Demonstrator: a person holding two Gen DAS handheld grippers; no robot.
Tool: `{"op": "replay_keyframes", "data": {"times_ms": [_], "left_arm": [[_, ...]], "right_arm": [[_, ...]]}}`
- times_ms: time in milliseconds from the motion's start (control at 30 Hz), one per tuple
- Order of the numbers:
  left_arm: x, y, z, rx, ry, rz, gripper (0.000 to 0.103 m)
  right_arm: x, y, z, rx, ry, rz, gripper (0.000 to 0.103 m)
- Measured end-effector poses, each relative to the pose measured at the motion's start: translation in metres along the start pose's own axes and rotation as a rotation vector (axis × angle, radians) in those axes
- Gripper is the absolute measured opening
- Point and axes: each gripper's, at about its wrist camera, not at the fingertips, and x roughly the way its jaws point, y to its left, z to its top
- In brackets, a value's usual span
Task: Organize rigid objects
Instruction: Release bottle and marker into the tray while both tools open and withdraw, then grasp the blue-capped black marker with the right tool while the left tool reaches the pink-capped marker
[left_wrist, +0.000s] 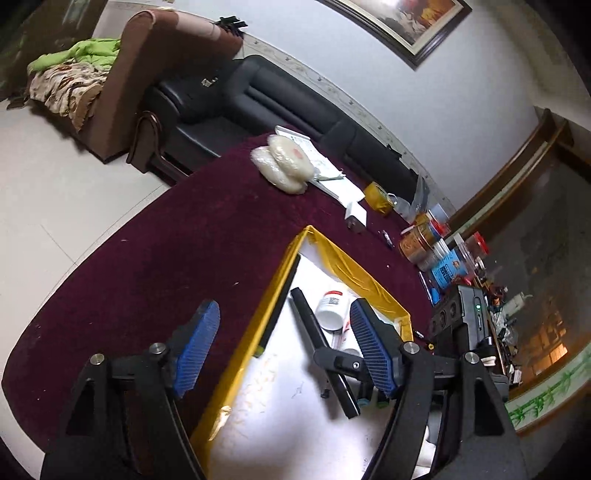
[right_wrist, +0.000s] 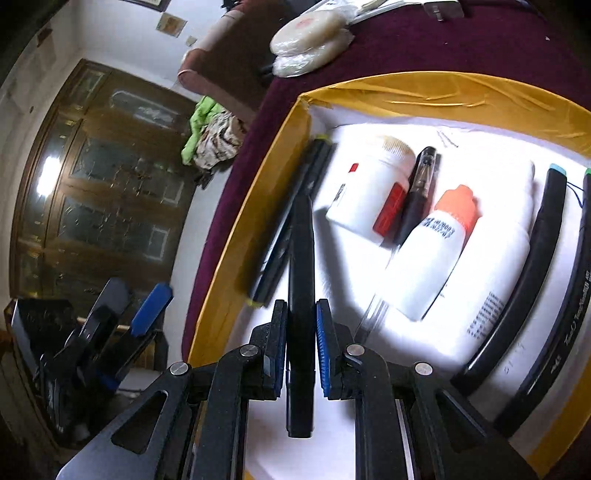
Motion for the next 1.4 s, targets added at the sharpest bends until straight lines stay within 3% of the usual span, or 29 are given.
{"op": "replay_keyframes", "data": {"times_ms": [200,367,533,667,900,1133,1400], "left_arm": [[-0.003,0.007,-0.003,-0.023,-0.007,-0.002,0.073],[-0.005,-0.006,-0.007,0.013,-0.021,-0.002,0.073],[0.001,-0.029,-0.017,0.069,0.003,-0.018,0.073],[0.005,-0.051,-0.024,0.107,0.036,-0.047,0.073],[0.011,-0.121,-0.051,0.236,0.107,-0.128,0.075],[0.043,-0.197,-0.093,0.382,0.240,-0.172,0.075],[0.081,-0.268,-0.152,0.499,0.405,-0.217,0.075]], "right_arm": [[-0.017,0.007,-0.004,-0.055,-0.035,-0.030,0.018],[-0.058,0.011,-0.018,-0.138,-0.114,-0.059,0.023],[-0.119,-0.021,-0.036,-0.131,-0.227,-0.095,0.026],[-0.189,-0.079,-0.057,-0.040,-0.362,-0.151,0.026],[-0.280,-0.183,-0.107,0.197,-0.549,-0.234,0.028],[-0.326,-0.244,-0.151,0.328,-0.648,-0.276,0.028],[-0.338,-0.278,-0.160,0.395,-0.675,-0.250,0.033]]}}
